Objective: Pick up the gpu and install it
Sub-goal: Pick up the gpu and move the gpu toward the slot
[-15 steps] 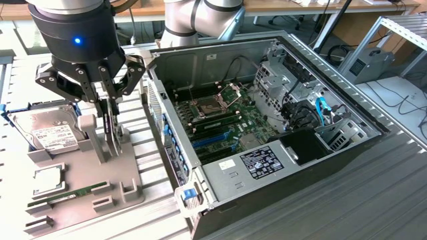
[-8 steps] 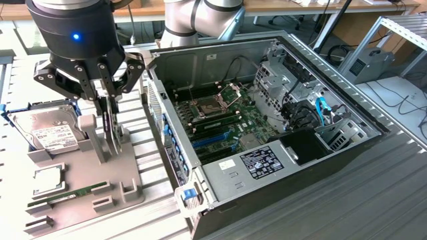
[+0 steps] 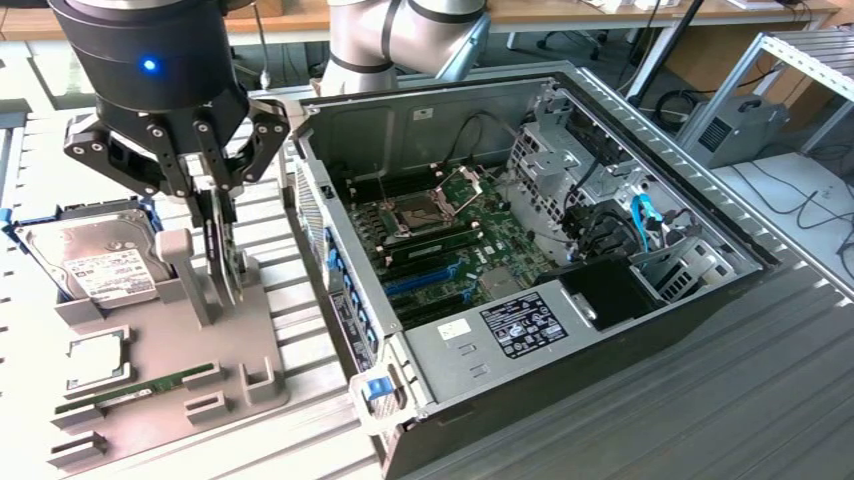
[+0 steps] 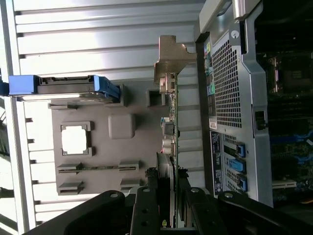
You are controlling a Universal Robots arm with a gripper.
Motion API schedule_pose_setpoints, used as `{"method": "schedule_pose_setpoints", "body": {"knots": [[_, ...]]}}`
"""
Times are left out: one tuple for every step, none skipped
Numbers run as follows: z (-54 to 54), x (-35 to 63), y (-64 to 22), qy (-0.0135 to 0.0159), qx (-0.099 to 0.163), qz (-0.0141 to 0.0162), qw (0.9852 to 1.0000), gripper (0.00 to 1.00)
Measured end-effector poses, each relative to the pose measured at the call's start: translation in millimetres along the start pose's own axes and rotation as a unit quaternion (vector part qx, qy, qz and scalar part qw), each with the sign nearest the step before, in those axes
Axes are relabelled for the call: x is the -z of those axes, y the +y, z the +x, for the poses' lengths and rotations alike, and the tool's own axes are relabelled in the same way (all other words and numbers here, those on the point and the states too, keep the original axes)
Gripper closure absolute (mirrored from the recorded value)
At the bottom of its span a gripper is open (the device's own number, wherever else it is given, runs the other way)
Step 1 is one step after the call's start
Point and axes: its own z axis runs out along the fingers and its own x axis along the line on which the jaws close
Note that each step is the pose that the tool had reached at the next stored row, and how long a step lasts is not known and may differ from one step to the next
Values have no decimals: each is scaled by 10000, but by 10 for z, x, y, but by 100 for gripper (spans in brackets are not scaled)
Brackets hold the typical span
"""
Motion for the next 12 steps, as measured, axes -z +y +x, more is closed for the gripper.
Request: {"method": "schedule_pose_setpoints", "body": {"knots": [[0, 6, 0, 0, 0, 0, 10000, 73], [0, 11, 0, 0, 0, 0, 10000, 73], [0, 17, 1, 0, 0, 0, 10000, 73], [-1, 29, 1, 0, 0, 0, 10000, 73], [-1, 35, 1, 0, 0, 0, 10000, 73], [-1, 41, 2, -1, 0, 0, 10000, 73], [-1, 47, 2, 0, 0, 0, 10000, 73], [-2, 55, 2, -1, 0, 0, 10000, 73], [-2, 65, 2, 0, 0, 0, 10000, 73], [-2, 72, 3, 0, 0, 0, 10000, 73], [-2, 81, 3, 0, 0, 0, 10000, 73], [-2, 97, 4, 0, 0, 0, 10000, 73]]}}
